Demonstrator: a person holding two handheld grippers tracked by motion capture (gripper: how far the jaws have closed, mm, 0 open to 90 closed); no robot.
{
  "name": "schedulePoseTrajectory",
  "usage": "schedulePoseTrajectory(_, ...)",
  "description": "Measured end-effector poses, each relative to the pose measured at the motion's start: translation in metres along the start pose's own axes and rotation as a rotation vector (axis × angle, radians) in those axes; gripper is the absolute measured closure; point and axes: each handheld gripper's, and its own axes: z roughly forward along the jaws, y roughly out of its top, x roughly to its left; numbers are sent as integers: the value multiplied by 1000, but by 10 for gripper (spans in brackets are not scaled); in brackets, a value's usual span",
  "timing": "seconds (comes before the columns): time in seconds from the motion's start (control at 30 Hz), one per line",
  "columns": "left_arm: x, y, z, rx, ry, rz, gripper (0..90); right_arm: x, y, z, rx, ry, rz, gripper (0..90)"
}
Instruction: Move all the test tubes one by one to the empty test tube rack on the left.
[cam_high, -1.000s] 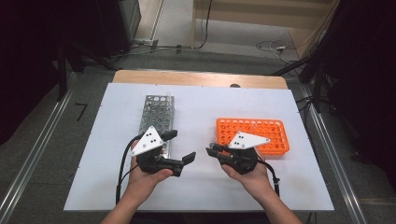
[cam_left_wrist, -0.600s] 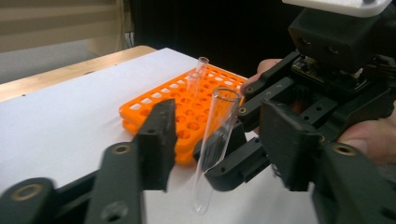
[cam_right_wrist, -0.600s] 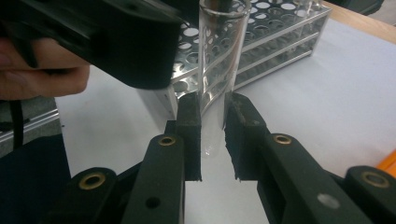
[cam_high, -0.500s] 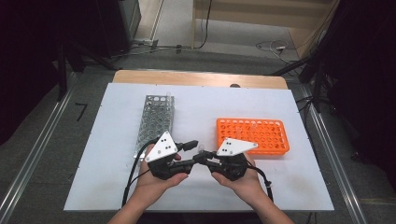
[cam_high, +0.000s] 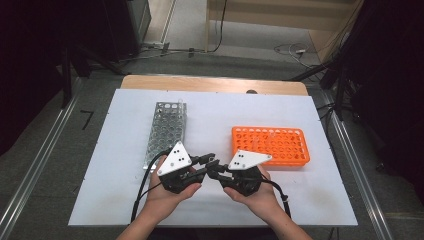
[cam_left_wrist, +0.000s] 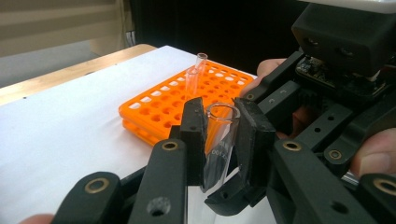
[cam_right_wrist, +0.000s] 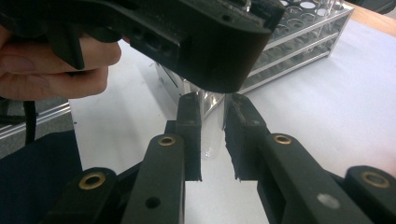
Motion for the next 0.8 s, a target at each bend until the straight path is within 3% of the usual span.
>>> schedulePoseTrajectory(0.23,0,0,0,-3,20,11,759,-1,0,0,-2,-3,5,741)
schedulePoseTrajectory(0.43,3,2,-1,-13,20,-4,760,-3,-1,-2,-20,5,8,714)
schedulePoseTrajectory(0.57,8,5,-3,-20,32,-10,760,-10,-3,-7,-35,29,8,568)
schedulePoseTrajectory(0.8,21,11,-6,-31,60,-19,760,-21,-7,-23,-73,15,34,228)
